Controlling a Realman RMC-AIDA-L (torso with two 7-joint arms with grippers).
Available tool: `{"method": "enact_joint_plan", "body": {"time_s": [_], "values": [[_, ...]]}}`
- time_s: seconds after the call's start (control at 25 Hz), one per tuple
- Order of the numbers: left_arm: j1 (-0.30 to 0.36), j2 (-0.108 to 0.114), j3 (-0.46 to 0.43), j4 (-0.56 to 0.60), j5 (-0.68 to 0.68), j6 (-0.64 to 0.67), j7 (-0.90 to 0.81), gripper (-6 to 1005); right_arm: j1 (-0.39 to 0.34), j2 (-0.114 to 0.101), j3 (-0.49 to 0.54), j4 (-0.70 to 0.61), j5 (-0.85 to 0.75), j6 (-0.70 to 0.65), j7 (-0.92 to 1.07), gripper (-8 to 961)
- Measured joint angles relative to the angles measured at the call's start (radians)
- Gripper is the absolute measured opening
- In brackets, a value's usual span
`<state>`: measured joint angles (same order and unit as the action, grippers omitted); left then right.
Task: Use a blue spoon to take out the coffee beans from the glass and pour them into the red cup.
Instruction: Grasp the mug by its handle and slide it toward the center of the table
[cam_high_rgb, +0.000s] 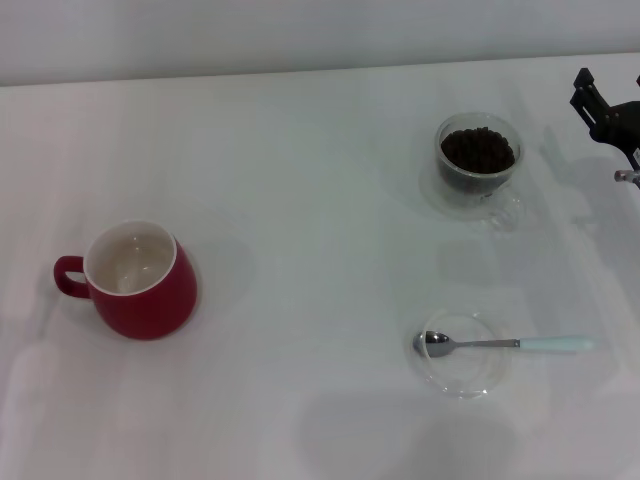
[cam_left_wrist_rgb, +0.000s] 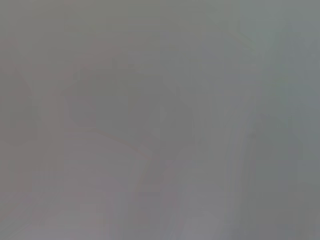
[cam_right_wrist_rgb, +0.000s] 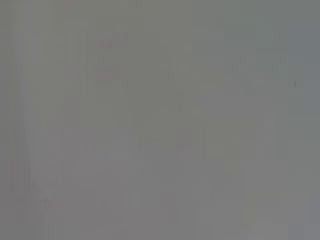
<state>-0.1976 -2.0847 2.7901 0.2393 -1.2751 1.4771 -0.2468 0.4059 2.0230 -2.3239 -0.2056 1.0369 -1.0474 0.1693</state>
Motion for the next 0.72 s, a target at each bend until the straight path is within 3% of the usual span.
{"method": "enact_joint_plan", "body": {"time_s": [0.12, 0.4, 0.72], "values": [[0.073, 0.003, 0.000, -0.008, 0.070, 0.076, 0.002, 891, 0.000, 0.000, 0.000, 0.000, 0.000, 0.000, 0.001, 858], [0.145, 0.002, 0.000, -0.061, 0.155, 0.082, 0.009, 891, -0.002, 0.000, -0.001, 0.001, 0.000, 0.000, 0.001, 858], [0.128, 0.002, 0.000, -0.125, 0.192, -0.012, 0.009, 890, -0.002, 0.000, 0.003, -0.001, 0.001, 0.001, 0.002, 857]]}}
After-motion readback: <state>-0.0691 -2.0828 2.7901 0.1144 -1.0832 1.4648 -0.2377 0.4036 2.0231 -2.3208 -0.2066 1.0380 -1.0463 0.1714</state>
